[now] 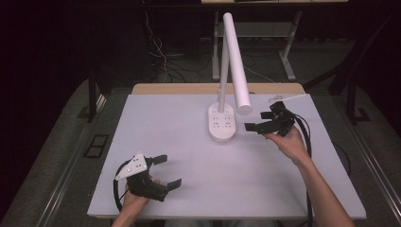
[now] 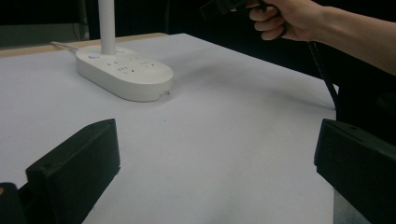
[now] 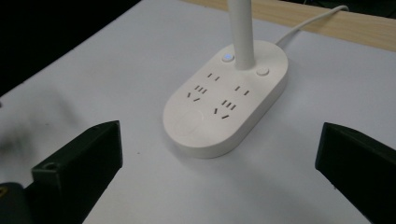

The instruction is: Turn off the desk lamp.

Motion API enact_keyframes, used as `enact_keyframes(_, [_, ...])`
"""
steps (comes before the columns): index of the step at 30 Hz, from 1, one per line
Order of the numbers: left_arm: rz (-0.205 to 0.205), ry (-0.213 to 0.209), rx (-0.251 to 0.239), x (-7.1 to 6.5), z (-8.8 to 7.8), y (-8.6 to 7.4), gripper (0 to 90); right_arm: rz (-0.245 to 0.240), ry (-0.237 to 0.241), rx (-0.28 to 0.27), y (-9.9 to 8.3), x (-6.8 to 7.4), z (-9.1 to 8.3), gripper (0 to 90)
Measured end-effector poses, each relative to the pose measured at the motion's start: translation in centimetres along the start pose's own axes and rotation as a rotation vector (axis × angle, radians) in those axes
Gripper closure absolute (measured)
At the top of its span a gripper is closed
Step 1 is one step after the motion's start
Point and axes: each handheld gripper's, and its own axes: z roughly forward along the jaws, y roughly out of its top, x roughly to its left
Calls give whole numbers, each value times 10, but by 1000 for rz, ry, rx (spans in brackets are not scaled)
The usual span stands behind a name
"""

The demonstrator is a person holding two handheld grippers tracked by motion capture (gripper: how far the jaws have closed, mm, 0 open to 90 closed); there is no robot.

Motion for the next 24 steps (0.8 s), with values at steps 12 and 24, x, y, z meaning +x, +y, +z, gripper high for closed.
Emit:
enact_keyframes(12, [4,9,1,0,0,0,0,-12,-3,-72,-38,24,-49,7])
enact_keyframes(24, [3,15,1,-2,-1,0,0,10,7,-81,-94,43,-71,7])
